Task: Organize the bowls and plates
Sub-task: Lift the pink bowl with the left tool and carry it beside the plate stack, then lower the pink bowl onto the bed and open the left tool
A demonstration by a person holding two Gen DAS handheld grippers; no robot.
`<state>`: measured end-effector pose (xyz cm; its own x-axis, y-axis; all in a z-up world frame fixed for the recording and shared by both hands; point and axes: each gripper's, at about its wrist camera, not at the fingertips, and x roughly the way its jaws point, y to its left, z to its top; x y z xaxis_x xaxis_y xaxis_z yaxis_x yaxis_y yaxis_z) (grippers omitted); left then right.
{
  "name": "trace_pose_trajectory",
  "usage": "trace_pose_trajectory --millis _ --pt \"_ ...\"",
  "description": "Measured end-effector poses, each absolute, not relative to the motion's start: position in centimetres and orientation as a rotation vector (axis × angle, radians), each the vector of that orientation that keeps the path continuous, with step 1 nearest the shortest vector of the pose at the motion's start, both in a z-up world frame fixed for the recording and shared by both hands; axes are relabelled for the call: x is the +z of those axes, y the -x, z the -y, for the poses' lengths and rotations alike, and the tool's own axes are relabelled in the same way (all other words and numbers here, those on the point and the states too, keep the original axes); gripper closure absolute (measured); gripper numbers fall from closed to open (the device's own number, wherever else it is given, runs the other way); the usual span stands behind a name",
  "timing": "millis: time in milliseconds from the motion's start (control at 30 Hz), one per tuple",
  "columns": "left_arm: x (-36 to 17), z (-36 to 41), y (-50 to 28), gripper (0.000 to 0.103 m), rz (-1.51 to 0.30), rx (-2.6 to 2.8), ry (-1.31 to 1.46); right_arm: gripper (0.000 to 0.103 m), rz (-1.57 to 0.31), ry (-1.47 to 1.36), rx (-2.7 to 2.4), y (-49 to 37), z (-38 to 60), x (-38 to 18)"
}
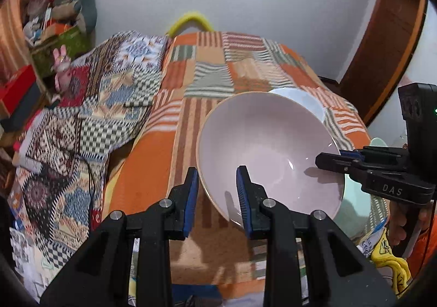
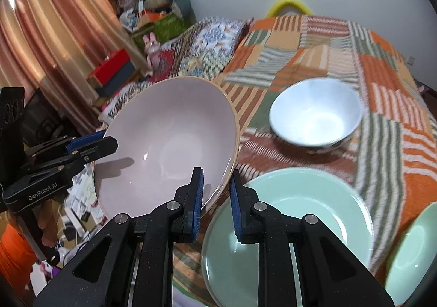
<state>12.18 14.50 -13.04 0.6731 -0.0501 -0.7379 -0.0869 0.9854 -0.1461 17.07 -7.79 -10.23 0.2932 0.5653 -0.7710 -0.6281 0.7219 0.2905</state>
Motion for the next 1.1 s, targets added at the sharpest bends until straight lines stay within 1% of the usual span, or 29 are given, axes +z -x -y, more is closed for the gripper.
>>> trace_pose_trajectory --millis 267,500,800,867,1100 --pt "-17.8 -17.2 -12.7 0.075 -0.895 0.053 0.226 0.086 -1.089 0.125 0.811 -17.4 5.0 -13.5" --pt "-20.7 -18.2 -13.0 0.075 -0.926 0.055 0.251 0.086 -1.117 0.172 0.805 -17.3 3.9 -15.1" --pt "-21.2 -18.2 -13.1 0.075 -0.919 0.043 0.256 0.086 -1.105 0.223 0.786 -17.5 3.7 -15.5" --pt "-21.1 -18.0 -13.1 0.075 -0.918 0.045 0.25 0.083 -1.101 0.24 0.786 -17.4 3.6 -15.6" --pt "-21.0 -18.0 -13.1 0.075 -0.93 0.043 0.255 0.082 -1.08 0.247 0.778 -17.4 3.9 -15.1"
